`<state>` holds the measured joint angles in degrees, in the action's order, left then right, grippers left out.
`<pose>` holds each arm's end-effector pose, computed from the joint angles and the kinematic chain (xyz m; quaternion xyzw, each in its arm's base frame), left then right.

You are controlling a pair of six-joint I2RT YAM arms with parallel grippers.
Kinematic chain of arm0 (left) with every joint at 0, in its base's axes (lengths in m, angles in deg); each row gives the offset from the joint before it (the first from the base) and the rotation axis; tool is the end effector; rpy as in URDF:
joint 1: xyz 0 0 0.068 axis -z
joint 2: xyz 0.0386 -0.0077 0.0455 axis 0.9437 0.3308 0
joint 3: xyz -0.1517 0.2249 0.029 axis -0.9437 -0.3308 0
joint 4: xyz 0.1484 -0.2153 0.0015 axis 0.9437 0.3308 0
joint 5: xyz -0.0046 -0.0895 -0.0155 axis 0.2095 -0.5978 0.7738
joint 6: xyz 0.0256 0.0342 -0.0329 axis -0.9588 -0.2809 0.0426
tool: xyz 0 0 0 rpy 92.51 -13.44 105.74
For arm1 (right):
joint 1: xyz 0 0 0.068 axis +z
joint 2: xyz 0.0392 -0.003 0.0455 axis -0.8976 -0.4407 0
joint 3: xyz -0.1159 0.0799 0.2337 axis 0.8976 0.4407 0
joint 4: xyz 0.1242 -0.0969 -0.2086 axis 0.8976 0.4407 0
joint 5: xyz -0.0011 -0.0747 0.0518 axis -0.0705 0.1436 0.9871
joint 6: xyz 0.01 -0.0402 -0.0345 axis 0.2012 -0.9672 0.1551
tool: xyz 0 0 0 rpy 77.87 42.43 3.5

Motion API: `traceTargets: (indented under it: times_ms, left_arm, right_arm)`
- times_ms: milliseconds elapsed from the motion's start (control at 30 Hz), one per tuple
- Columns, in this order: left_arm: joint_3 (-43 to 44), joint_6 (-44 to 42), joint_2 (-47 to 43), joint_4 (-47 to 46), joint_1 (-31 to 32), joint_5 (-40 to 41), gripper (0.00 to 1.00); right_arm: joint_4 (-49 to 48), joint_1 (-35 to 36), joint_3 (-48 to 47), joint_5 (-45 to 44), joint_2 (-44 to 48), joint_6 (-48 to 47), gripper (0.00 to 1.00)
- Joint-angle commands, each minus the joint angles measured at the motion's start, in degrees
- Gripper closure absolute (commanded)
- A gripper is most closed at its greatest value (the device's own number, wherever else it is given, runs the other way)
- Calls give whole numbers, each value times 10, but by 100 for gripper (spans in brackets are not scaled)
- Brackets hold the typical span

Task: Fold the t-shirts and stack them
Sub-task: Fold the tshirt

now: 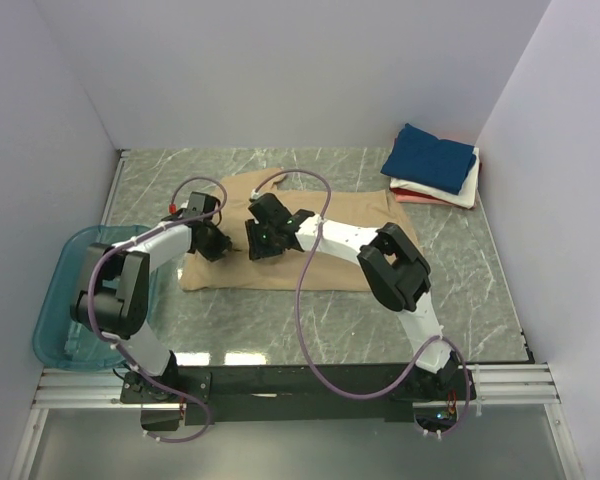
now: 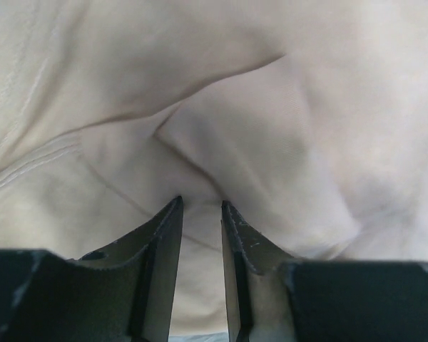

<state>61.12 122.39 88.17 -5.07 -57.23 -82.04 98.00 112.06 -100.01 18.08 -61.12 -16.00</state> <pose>0.3104 -0.0717 0.1673 -0.3765 0.8920 -0.1169 0.2213 0.3162 0.3572 0.1767 -0.1709 0.9233 0.2377 0.2487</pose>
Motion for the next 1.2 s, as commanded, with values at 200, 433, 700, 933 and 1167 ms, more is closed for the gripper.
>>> traceTargets:
  times_ms: [200, 433, 700, 933, 1167]
  left_arm:
    - [65, -2, 37, -5, 3, -8, 66]
    - [98, -2, 68, 0, 3, -10, 66]
    - [151, -5, 94, 22, 3, -4, 66]
    - [182, -9, 108, 32, 3, 0, 66]
    - [204, -11, 126, 35, 3, -5, 66]
  right_arm:
    - [24, -15, -73, -17, -38, -4, 57]
    - [37, -33, -94, -38, -47, -10, 57]
    - [49, -49, -116, -59, -51, -27, 56]
    - [7, -50, -30, -67, 16, -26, 52]
    - [-36, -16, 40, -127, 64, -66, 46]
